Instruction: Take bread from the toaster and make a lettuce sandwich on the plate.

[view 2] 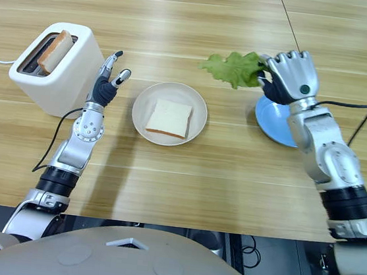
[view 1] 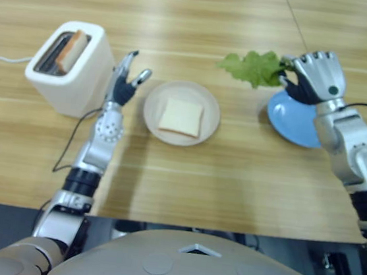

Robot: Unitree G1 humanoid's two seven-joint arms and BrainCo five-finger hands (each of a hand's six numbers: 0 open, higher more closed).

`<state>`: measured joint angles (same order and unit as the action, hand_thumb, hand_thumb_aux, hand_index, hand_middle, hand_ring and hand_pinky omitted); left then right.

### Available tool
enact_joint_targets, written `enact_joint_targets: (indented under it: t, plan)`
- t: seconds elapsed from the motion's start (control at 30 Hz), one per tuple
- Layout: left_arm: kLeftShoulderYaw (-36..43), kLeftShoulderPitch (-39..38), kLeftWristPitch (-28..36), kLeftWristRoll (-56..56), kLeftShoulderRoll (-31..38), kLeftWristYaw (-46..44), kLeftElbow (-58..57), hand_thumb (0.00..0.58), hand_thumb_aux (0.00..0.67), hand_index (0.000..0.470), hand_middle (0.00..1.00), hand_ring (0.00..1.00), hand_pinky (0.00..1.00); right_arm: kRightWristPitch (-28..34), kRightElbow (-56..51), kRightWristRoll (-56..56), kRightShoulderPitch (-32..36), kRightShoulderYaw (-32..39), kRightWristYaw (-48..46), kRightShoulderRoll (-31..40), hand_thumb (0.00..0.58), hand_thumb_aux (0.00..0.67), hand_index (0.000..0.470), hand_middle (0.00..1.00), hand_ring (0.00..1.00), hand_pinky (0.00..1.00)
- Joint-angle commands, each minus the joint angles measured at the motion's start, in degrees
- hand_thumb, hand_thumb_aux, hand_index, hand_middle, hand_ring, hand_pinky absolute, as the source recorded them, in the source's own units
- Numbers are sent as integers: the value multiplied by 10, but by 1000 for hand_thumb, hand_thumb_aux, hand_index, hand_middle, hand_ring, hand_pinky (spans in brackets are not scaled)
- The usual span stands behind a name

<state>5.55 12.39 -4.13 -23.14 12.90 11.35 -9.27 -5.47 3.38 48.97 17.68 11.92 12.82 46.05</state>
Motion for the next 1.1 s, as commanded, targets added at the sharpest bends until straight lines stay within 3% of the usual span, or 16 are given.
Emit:
enact_joint_targets:
  t: [0.03,0.53,0.83,1.0,1.03,1.07,1.1]
  plan:
    - [-2,5,-4,1,-2,3,-17,0,0,0,0,0,0,-2,4,18,26,31,-31,-46,580,670,460,1000,1000,1000]
    - [4,9,-6,1,-10,-1,-13,0,0,0,0,0,0,-44,-169,43,47,151,-14,-228,580,670,460,1000,1000,1000]
    - [3,4,1,0,-13,-5,2,0,0,0,0,0,0,-64,-290,47,42,178,26,-233,580,670,460,1000,1000,1000]
    - [4,0,4,-2,-12,-7,9,0,0,0,0,0,0,-61,-286,55,28,178,39,-217,580,670,460,1000,1000,1000]
    - [3,-1,5,-3,-12,-7,10,0,0,0,0,0,0,-58,-272,56,24,174,40,-213,579,646,444,961,961,961]
    - [4,-2,5,-3,-11,-7,11,0,0,0,0,0,0,-54,-257,58,20,169,42,-208,532,478,328,522,522,522]
    - [4,-2,6,-4,-11,-7,11,0,0,0,0,0,0,-48,-240,59,16,163,42,-203,456,360,247,0,0,0]
